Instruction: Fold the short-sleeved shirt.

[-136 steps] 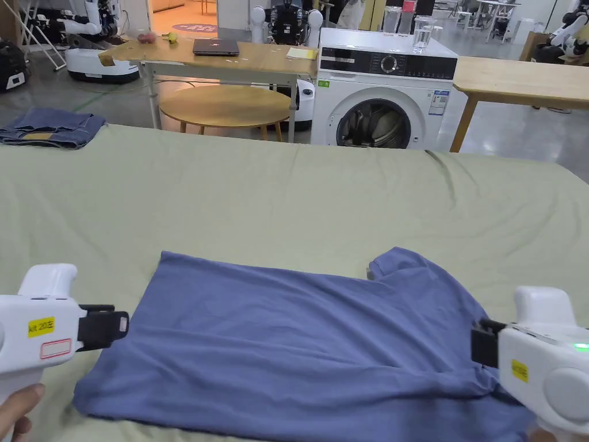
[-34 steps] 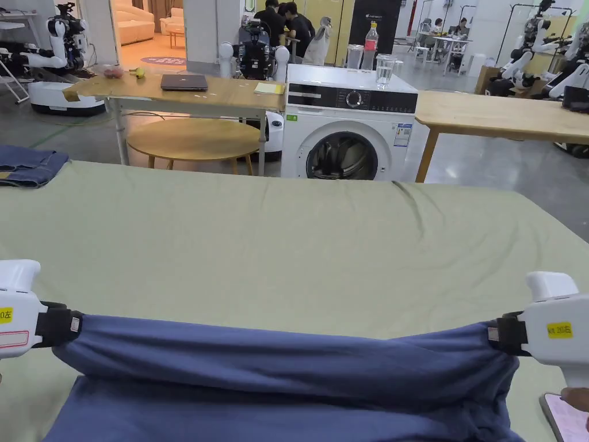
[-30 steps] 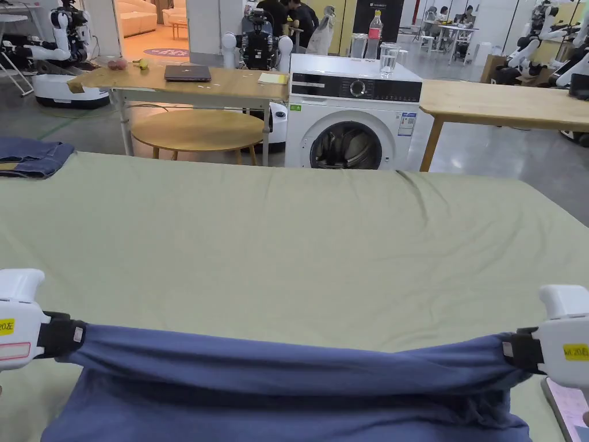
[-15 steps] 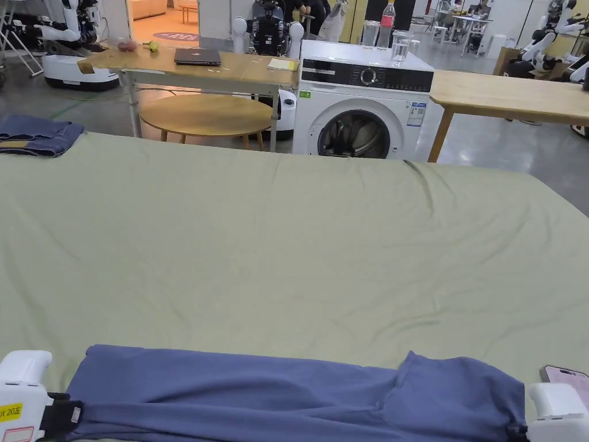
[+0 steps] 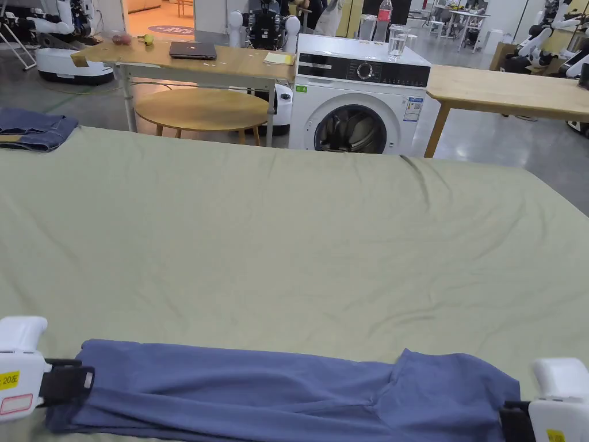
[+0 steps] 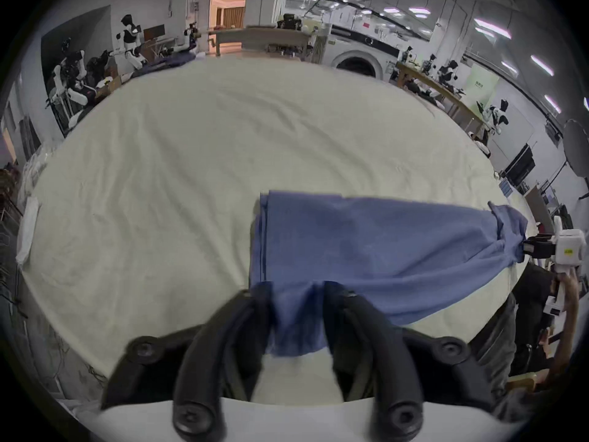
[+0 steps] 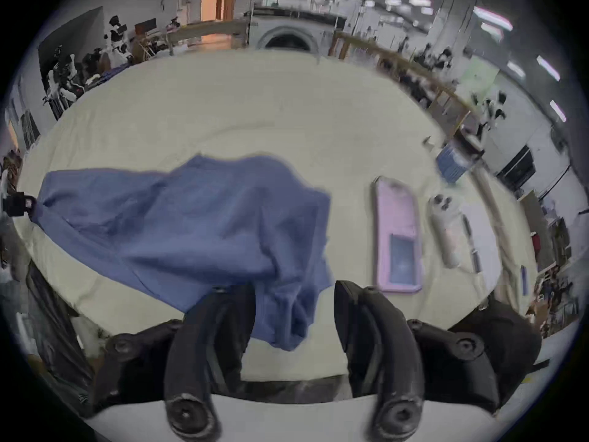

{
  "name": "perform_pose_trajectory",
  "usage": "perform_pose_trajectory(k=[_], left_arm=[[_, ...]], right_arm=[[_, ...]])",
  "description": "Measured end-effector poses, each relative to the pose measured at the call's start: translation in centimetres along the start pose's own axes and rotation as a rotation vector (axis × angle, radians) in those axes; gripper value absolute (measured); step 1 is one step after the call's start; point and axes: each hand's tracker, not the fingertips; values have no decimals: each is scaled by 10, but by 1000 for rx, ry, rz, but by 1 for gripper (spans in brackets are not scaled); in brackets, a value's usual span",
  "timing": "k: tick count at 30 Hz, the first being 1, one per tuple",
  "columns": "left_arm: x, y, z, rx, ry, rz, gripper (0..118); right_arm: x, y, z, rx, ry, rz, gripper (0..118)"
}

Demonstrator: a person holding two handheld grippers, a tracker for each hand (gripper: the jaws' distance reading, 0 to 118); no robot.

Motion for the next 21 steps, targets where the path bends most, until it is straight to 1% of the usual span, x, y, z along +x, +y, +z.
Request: perform_pose_trajectory(k=[2, 4, 6, 8, 10, 11, 12, 13, 14, 15, 16, 17, 18, 19, 21], left_arm=[[9, 8, 4, 68, -23, -3, 36], [21, 16, 6, 135, -23, 0, 36], [33, 21, 6, 205, -29, -10, 36], [48, 26, 8, 285, -8, -27, 36], [63, 26, 12, 385, 23, -49, 36], [70, 26, 16, 439, 40, -53, 36], [76, 25, 19, 487, 57, -59, 35], [83, 22, 23, 547, 84, -62, 35], [88, 21, 27, 595, 88, -73, 33], [94, 20, 30, 621, 113, -85, 18], [96, 22, 31, 634, 142, -97, 6], [94, 23, 30, 631, 135, -104, 0], [94, 24, 32, 636, 118, -107, 0], [94, 25, 35, 636, 120, -105, 0], [91, 28, 38, 624, 137, -117, 0]], right_arm=[[-7, 11, 12, 82, 36, -45, 53], [-20, 18, 17, 192, 60, -66, 53], [-38, 24, 20, 296, 61, -81, 53], [-57, 28, 22, 412, 108, -111, 53], [-76, 31, 26, 502, 107, -142, 52], [-87, 33, 27, 545, 87, -140, 50], [-96, 35, 27, 571, 73, -133, 39], [-104, 37, 29, 606, 54, -147, 23], [-110, 37, 30, 634, 68, -162, 7], [-114, 40, 31, 645, 112, -166, 1], [-118, 42, 31, 650, 132, -176, 0], [-122, 43, 32, 658, 132, -186, 0], [-125, 43, 33, 679, 139, -193, 0], [-128, 44, 35, 683, 134, -187, 0], [-130, 44, 37, 726, 145, -204, 0]])
